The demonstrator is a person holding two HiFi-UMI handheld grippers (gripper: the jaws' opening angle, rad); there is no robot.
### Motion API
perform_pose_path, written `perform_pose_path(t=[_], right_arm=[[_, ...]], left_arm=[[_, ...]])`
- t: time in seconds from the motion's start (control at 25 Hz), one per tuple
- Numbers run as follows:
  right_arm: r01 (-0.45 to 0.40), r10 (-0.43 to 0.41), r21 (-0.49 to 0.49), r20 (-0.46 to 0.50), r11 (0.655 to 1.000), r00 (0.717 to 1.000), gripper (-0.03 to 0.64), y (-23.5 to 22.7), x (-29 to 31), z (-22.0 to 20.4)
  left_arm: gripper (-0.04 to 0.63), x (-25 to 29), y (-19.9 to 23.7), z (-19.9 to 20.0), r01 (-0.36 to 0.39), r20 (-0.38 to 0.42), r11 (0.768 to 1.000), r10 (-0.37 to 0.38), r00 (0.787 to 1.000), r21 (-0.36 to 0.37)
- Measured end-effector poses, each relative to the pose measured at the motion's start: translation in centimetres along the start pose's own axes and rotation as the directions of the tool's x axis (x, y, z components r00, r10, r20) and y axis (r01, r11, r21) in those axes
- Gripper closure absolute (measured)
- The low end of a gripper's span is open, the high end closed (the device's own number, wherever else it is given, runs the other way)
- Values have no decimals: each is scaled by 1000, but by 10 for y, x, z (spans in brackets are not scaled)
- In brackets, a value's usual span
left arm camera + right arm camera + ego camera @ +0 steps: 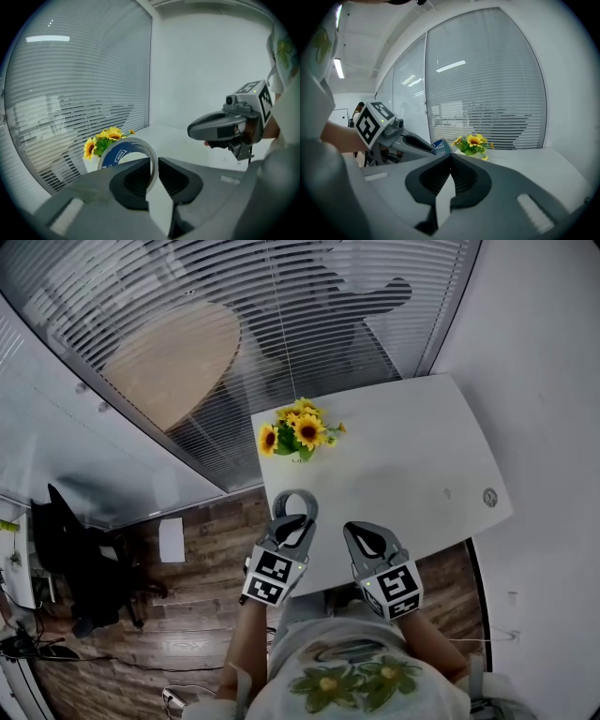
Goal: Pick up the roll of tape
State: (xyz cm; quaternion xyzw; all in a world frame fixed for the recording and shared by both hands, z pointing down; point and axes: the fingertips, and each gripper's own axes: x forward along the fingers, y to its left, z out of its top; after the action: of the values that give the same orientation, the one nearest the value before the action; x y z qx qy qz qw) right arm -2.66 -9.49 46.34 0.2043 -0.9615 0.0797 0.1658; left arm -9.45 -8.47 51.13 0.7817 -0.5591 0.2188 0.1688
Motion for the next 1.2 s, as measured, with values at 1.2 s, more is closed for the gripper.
perform_pose_path(t=[1.2], right_arm=[[-99,101,-22,105,995,989,618,33,-15,36]], left_arm=[[532,-79,-12,52,-122,276,983,155,948,-134]])
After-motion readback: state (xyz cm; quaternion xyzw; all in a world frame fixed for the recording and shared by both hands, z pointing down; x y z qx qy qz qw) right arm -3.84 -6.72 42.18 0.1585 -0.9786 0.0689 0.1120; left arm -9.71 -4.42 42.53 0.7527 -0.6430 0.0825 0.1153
